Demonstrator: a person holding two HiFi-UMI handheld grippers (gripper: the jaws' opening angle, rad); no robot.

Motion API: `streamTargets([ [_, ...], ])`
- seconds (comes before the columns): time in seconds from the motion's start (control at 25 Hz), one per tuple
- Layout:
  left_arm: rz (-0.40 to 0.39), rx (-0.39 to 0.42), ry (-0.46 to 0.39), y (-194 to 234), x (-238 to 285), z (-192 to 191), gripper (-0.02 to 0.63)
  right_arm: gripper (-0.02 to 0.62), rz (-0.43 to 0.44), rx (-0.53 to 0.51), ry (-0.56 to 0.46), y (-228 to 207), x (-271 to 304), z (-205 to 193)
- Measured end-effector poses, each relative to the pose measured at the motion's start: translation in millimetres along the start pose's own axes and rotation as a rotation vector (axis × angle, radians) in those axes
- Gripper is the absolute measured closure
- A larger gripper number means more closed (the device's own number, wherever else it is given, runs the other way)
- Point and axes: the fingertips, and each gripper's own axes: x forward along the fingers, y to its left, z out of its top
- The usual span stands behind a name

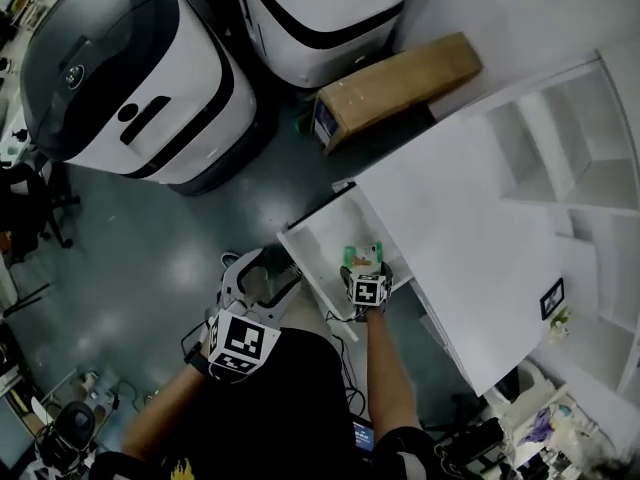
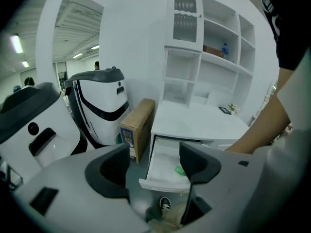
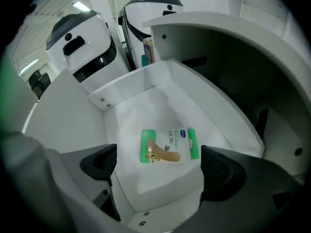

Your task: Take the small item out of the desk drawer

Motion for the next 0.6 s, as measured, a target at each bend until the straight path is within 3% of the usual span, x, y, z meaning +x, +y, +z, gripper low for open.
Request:
streamTargets([
  [0.16, 0.019, -0.051, 0.003, 1.5, 2.5, -1.2, 0.278, 0.045, 0.007, -0.008, 0.042, -1.7, 19.8, -5.1],
  [0.4, 0.023, -0.022, 0.044, 2.1, 7.0, -3.3, 0.278, 0.075, 0.023, 0.055, 0.096, -9.0, 49.3, -13.0],
  [0.6, 0.006, -0.041, 0.082, -4.8, 5.9, -13.0, 0.278, 0.101, -0.018, -0.029, 0.165, -8.5, 59.5, -18.5],
])
